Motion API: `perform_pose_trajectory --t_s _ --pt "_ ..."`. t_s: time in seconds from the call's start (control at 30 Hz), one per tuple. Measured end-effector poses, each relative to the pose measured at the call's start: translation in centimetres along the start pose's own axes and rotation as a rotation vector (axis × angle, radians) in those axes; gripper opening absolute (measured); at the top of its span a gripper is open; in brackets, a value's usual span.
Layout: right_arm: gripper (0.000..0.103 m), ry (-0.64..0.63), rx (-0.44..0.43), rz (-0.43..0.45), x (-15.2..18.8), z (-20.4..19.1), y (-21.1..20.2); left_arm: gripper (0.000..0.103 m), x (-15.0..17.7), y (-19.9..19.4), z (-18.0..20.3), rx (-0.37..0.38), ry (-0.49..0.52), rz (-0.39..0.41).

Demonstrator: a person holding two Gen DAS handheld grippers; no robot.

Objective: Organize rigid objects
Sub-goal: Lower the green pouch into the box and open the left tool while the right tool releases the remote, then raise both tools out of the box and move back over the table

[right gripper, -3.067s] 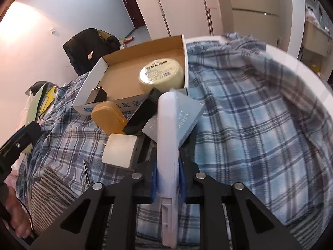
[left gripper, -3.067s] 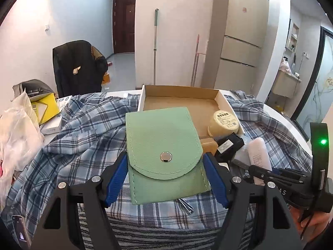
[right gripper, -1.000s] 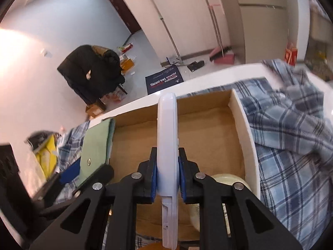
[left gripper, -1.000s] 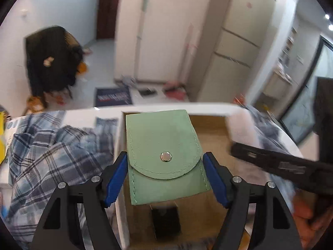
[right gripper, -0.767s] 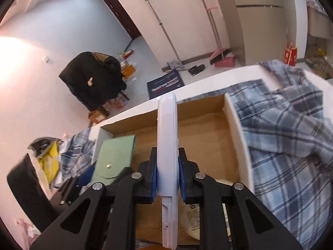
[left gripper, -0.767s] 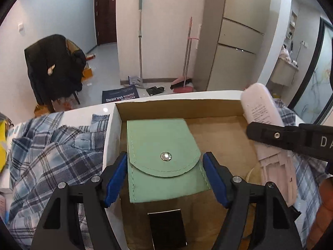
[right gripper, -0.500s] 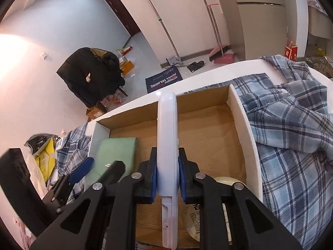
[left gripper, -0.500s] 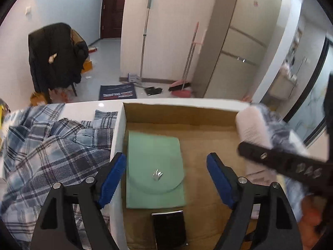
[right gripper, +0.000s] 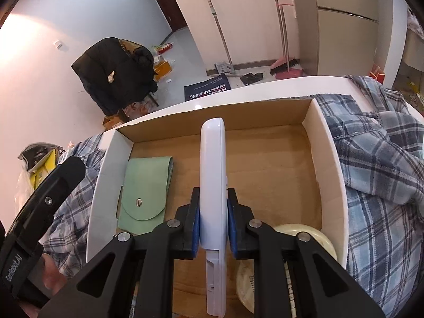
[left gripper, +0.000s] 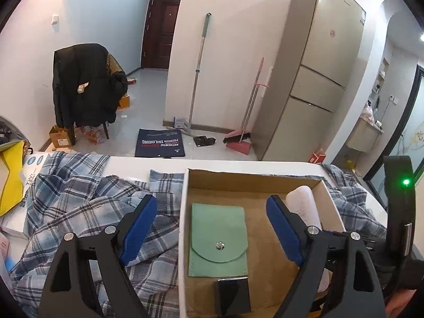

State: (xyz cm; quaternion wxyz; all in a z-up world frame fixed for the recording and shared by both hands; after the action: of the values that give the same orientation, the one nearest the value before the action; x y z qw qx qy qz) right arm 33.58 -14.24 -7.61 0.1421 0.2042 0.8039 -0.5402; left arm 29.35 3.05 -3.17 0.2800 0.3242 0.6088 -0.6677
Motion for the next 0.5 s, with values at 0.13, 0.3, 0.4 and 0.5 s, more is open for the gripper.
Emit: perform_pose_trajectory --t_s 0.13,0.3,0.4,0.5 --pt "0.016 -0.017 0.022 0.012 0.1 -0.13 0.02 0.086 -0.06 0.07 0.18 -0.004 0.011 -0.001" --pt "0.016 -0.016 0.025 0.012 0.09 -0.23 0.01 0.086 -0.16 -0.32 0.7 -0.013 0.045 0.0" --pt "0.017 0.003 0.01 0.01 -0.07 0.25 -0.2 0.086 -0.17 -0.3 0.84 -0.02 0.048 -0.005" --pt "0.017 0.02 0.003 0.016 -0.37 0.57 -0.79 0.086 -0.24 -0.48 0.8 -0.025 0.045 -0.002"
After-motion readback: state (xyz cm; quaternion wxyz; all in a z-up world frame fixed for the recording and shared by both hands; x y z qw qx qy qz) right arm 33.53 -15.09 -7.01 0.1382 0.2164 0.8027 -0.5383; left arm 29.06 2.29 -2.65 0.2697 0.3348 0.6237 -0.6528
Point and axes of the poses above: each gripper's, at about its wrist camera, not at the fingertips, and y roughly the way its jaws point, z to its right, x to its underside, the point moved 2 cm from there along y, roughly the way its jaws point, and after that the axes turned 11 degrees about y, right-handed, at the moved point
